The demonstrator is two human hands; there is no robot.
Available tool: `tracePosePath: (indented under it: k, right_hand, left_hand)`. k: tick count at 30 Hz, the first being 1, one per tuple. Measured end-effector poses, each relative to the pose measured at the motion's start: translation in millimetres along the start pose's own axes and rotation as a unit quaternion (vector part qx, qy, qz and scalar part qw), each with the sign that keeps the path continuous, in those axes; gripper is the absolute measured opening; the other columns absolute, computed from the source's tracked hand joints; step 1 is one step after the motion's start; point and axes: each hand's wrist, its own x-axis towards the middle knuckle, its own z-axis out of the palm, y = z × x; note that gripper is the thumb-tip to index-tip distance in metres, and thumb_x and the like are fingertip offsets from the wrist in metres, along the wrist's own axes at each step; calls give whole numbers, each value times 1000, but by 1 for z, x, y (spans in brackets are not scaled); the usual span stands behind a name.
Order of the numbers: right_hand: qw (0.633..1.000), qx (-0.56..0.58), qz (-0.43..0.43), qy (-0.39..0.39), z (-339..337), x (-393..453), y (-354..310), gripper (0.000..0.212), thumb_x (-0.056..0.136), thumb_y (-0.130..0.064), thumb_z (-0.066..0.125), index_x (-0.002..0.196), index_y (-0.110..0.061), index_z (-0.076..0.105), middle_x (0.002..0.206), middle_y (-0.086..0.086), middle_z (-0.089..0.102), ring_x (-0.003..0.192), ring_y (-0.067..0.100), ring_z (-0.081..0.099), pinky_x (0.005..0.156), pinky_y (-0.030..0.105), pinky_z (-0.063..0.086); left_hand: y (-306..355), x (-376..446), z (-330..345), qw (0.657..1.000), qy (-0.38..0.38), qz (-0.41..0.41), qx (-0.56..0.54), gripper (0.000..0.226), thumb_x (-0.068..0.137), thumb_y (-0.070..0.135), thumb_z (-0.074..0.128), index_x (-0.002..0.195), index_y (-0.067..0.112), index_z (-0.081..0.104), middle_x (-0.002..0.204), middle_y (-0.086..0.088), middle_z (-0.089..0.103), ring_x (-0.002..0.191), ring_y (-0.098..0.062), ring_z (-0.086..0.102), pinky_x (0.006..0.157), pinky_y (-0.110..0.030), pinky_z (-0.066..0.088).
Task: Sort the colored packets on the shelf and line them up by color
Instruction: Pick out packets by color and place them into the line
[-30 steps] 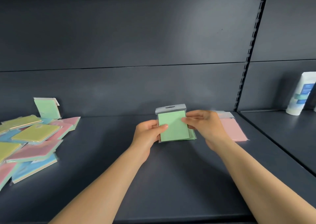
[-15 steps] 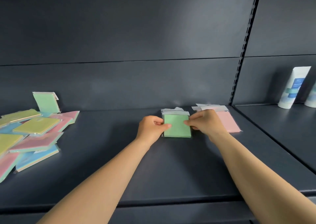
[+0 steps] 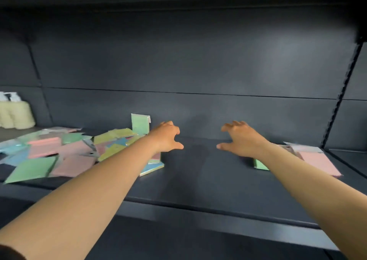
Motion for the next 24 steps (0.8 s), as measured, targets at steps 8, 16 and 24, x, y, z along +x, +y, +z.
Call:
tracePosePath:
  k: [8,16,24]
  right_hand:
    - [998,-3,-68,-2,-2,16,-215,61,84,-52,59,130,-14,49,131,9,47,125,29,38,102,40,38]
    - [994,10,-105,2,14,31,-387,55,86,-48,57,127,-12,51,128,13,50,122,31,42,99,38,40]
    - [991,18,-128,-32,31,74,-484,53,87,-49,57,125,-13,51,127,8,54,114,25,49,92,33,41]
  left_hand:
    - [-194,-115,-69,994,15,-59,92,59,82,45,64,131,17,49,129,-8,46,124,-28,43,102,-34,38]
    - [-363,-215,-110,988,7,-144,57,64,85,43,62,139,16,40,132,-10,43,123,-27,43,99,-35,40]
    - [-464,-240,-117,980,18,-197,-21,59,86,40,62,136,13,45,142,-9,41,126,-23,44,96,-30,38]
